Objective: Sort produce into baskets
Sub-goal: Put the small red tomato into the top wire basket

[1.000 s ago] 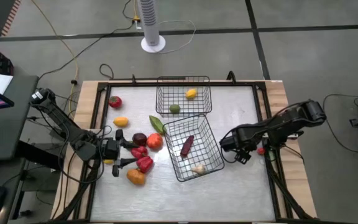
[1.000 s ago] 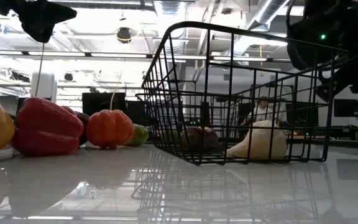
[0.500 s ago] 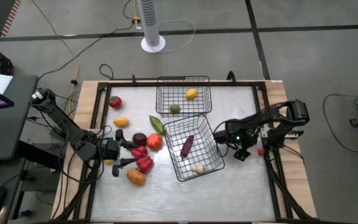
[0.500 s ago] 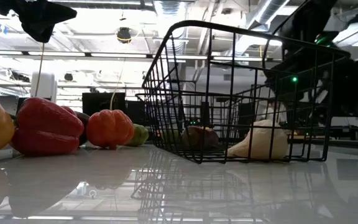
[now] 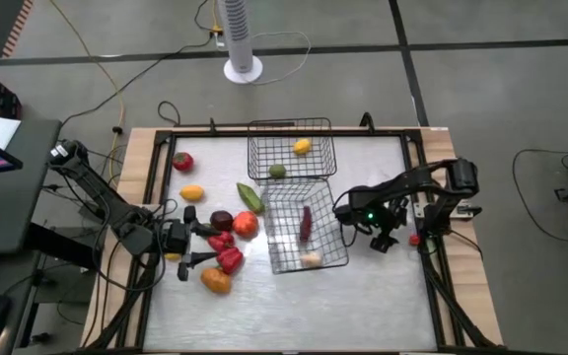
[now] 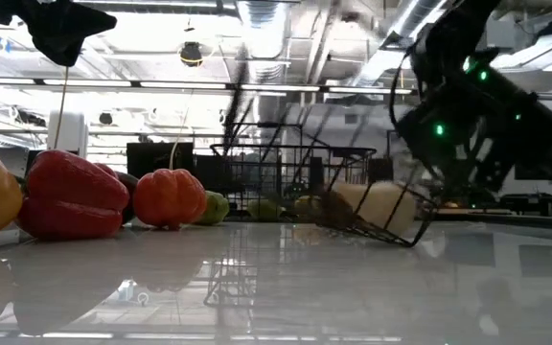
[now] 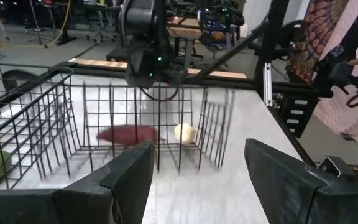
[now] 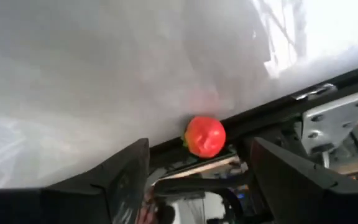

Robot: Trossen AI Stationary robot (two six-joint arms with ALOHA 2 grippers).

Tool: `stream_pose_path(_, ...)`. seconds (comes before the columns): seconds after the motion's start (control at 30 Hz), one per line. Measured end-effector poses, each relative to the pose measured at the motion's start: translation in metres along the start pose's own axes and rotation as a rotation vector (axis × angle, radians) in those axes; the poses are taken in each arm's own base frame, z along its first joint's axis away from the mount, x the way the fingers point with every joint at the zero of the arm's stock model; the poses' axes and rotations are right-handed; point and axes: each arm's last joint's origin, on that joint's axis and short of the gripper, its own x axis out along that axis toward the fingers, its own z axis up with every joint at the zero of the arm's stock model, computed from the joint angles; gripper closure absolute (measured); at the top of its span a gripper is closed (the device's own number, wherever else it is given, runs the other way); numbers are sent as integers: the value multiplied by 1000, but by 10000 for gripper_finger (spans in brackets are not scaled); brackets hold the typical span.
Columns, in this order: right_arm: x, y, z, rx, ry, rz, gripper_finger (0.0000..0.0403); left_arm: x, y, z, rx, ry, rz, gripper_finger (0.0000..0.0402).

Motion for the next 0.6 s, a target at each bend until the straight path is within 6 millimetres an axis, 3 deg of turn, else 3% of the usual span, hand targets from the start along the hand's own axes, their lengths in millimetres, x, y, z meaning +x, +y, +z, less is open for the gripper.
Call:
stream_pose_path(0.37, -12, 1, -26, 25, -70, -10, 97, 0, 0, 0, -6, 0, -1, 163)
stream_pose_path(0.6, -12, 2, -24, 47, -110, 26, 97, 0, 0, 0, -4, 2, 0, 163)
